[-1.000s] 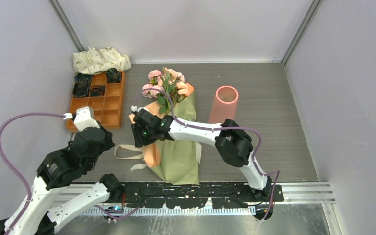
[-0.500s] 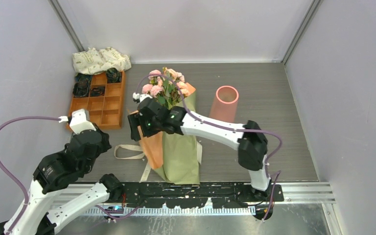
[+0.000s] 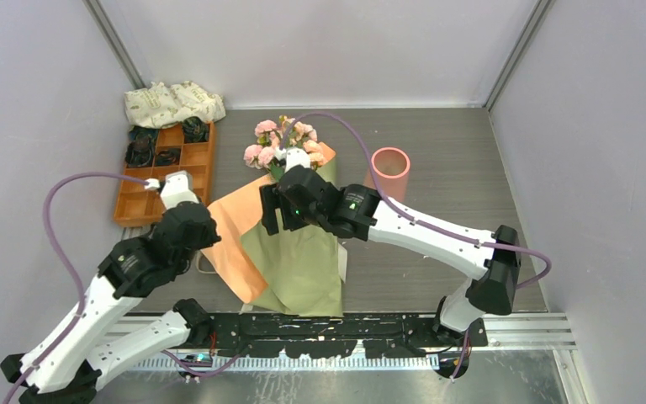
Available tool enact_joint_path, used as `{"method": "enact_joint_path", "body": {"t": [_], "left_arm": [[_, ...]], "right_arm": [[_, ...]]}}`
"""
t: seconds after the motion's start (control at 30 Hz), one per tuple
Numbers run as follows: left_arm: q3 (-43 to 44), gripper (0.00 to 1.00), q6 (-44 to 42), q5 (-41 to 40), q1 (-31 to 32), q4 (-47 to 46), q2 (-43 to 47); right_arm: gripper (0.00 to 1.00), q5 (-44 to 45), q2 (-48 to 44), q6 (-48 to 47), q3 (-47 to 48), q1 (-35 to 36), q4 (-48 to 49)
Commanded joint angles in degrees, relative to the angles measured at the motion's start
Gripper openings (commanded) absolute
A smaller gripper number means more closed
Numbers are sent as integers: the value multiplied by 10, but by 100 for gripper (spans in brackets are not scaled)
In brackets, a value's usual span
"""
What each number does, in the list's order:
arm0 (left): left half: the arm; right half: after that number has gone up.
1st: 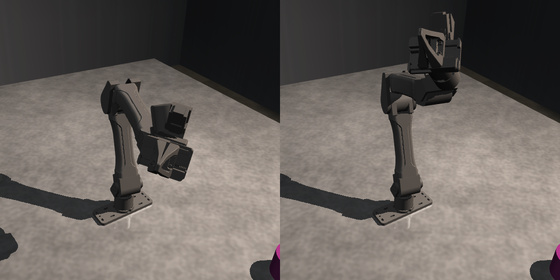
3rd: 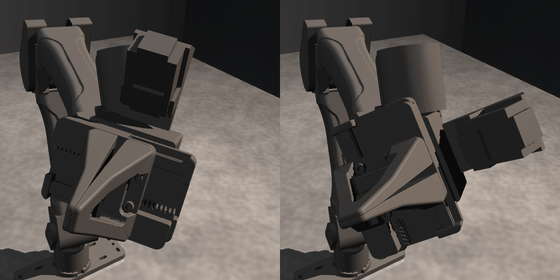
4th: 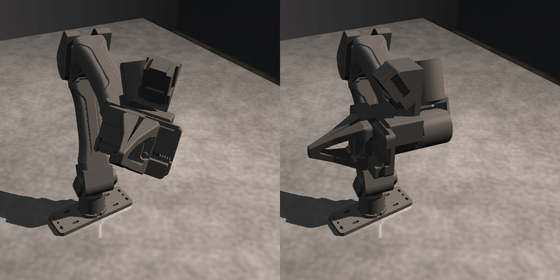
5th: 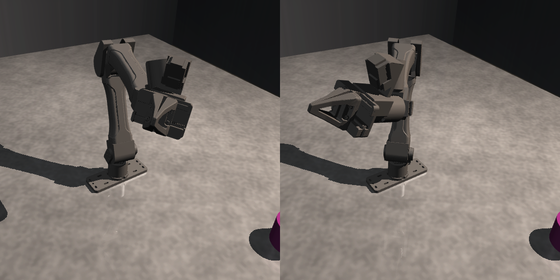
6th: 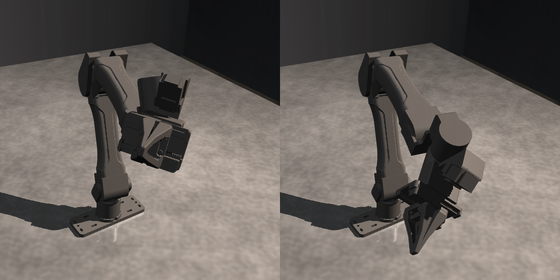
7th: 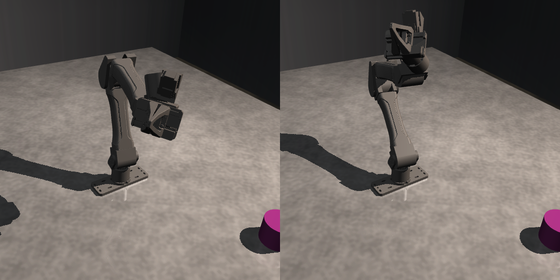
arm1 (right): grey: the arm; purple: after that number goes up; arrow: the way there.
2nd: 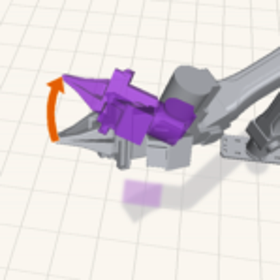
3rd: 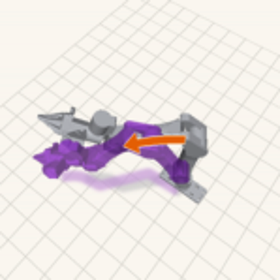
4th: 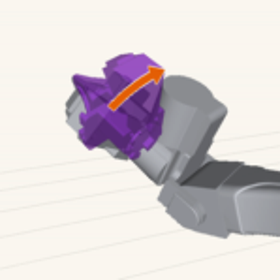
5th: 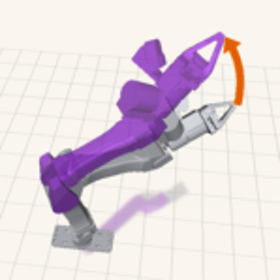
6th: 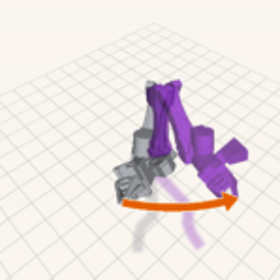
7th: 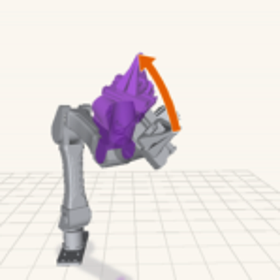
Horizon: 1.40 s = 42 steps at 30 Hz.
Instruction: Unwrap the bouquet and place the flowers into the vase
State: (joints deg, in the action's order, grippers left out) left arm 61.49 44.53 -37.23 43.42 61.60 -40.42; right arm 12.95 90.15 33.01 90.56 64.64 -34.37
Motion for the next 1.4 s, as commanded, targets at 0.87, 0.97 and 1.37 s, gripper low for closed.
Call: {"method": "enact_joint_path", "body": {"t": [0.87, 0.97, 1.37], "left_arm": [[-168, 49, 39, 133, -1, -227, -153], [-171, 28, 33, 147, -1, -247, -161], [-56, 0, 36, 258, -1, -307, -191]], "right_arm": [[77, 95, -190, 86, -233, -1, -24], [77, 106, -208, 86, -247, -1, -32], [77, 107, -241, 97, -284, 37, -13]]}}
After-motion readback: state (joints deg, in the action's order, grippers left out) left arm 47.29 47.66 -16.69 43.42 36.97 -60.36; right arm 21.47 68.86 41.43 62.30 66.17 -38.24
